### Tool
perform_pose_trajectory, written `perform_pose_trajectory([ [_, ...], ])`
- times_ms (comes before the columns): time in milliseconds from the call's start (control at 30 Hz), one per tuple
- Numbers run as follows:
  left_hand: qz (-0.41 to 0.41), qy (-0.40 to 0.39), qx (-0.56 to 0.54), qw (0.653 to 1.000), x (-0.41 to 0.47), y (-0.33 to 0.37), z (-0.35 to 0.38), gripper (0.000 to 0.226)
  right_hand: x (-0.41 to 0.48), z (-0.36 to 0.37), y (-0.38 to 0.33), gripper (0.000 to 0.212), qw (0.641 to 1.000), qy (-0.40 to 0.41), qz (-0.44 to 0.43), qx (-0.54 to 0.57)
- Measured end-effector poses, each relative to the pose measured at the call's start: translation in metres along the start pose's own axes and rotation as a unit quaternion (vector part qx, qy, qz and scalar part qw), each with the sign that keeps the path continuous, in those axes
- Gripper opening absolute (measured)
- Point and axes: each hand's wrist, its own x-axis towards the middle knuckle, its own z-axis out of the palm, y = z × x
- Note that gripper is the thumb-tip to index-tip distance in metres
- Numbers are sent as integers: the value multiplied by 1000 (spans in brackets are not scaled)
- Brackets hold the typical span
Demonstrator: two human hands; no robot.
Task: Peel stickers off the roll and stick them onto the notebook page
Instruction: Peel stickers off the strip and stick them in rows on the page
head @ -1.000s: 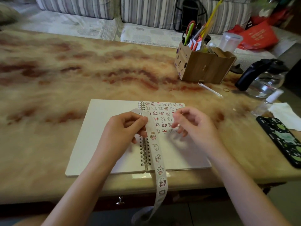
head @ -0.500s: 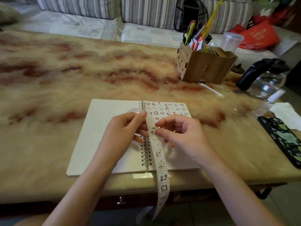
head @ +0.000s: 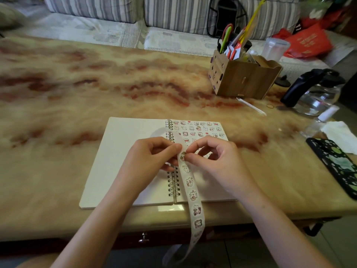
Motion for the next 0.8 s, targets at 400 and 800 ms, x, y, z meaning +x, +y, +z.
perform_pose_trajectory([
  [400, -14, 22, 0, 1000, 2, -1, -1, 14, 0, -4, -1, 10, 999, -9, -33, -16],
  [800, -29, 42, 16, 999, 3, -4, -2, 13, 13, -72, 12, 1, 984, 79, 162, -2],
])
